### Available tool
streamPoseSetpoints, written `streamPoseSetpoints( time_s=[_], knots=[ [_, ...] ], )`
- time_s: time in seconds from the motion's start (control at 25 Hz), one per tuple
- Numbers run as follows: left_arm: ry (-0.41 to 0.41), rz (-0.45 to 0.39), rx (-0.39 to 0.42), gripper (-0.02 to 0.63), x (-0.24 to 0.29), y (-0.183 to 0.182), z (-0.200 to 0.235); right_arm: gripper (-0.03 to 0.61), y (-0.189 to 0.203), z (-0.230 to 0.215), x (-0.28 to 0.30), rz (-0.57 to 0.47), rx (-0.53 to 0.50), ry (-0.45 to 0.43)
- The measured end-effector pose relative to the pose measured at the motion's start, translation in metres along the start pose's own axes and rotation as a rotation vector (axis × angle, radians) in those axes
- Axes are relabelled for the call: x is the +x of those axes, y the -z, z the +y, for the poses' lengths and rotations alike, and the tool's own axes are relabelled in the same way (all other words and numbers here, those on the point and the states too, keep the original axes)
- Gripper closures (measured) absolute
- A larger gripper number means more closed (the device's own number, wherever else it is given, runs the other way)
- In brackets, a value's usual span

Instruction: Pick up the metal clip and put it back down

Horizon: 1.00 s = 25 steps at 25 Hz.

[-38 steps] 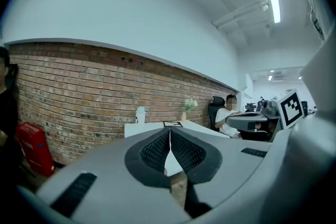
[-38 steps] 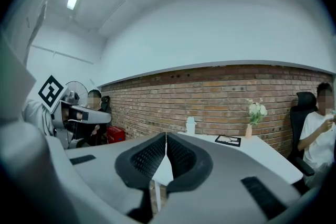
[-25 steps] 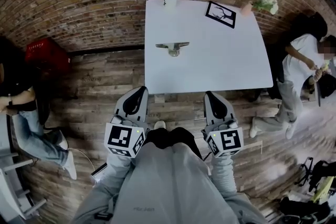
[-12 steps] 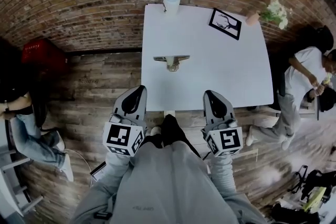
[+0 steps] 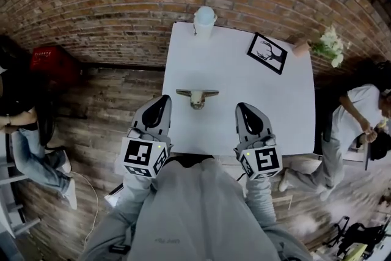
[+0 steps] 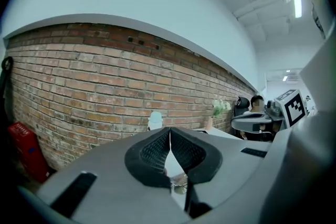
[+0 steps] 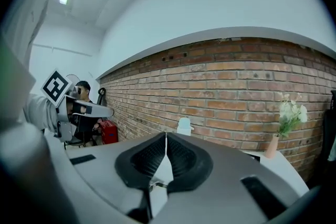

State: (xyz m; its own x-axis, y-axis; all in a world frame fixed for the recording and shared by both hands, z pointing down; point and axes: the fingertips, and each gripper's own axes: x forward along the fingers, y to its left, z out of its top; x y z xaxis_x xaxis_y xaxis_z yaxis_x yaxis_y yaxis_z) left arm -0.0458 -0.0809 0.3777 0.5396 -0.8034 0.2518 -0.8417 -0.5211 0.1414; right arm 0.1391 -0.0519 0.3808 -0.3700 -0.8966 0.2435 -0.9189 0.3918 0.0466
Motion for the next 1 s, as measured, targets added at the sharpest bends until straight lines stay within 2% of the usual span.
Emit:
streamPoseSetpoints(
  time_s=[0.2,0.44,0.68,1.0],
  knots=[
    [-0.032,0.006,-0.009,0.586,0.013,-0.001,0.008,0.554,-0.004,-0.009,0.02,0.0,-0.021,-0.039],
    [-0.023,0.019,-0.01,0.586,0.021,-0.003,0.013,0.552,-0.004,-0.009,0.033,0.023,-0.027,-0.043],
    [-0.001,0.039,-0.013,0.586,0.024,0.002,0.012,0.552,-0.006,0.001,0.041,0.022,-0.043,-0.075],
    [0.006,0.059,-0.026,0.586,0.025,0.011,0.015,0.549,0.013,0.025,0.051,0.101,-0.067,-0.162]
  ],
)
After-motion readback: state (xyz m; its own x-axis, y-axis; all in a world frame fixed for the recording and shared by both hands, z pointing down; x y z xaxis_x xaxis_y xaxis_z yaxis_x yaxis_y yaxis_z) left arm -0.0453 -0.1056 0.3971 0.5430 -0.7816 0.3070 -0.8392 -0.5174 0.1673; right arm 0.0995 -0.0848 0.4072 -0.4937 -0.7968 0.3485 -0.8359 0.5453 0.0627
